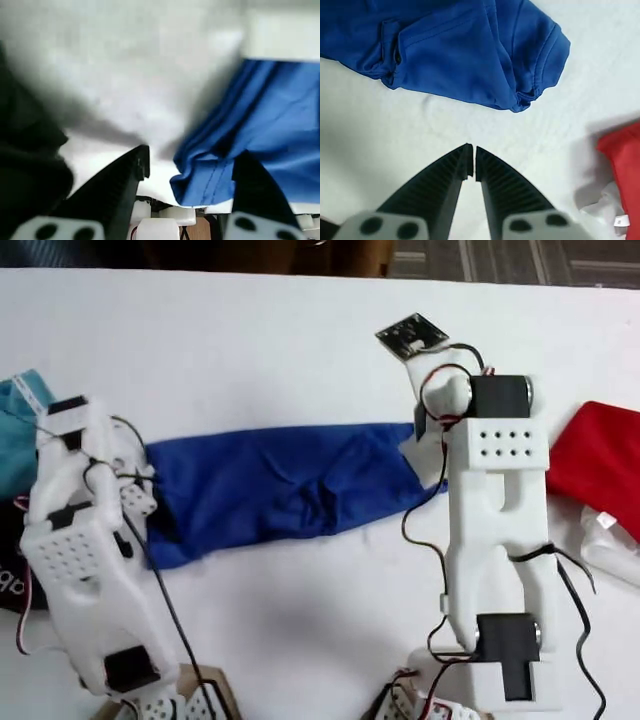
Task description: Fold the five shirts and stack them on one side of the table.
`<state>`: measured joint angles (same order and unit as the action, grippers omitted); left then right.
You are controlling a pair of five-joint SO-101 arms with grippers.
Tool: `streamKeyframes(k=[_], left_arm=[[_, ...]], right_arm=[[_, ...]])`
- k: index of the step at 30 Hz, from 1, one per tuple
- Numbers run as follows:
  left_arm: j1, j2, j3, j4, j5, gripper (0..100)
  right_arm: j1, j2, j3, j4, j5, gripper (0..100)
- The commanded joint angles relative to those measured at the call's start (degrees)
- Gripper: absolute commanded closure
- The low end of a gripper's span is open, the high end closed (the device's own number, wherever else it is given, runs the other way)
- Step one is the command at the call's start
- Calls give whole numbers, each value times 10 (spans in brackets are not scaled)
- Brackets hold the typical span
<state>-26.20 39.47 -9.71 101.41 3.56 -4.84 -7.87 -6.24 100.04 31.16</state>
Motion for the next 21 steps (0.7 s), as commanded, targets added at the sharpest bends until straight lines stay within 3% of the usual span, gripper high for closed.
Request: streamKeyframes(k=[1,8,10,13,21], left_arm=[[40,-1,-12,4,-4,717],[70,43,-33,-17,29,725],[71,79,-64,-3,29,792],[68,135,-126,11,39,974],[63,125,-154,11,74,975]], right_arm=[[3,-22,-3,12,1,980],[7,-23,-5,12,1,980],[7,-23,-5,12,1,980],[7,-38,-5,10,1,980],[24,-94,-4,9,1,980]])
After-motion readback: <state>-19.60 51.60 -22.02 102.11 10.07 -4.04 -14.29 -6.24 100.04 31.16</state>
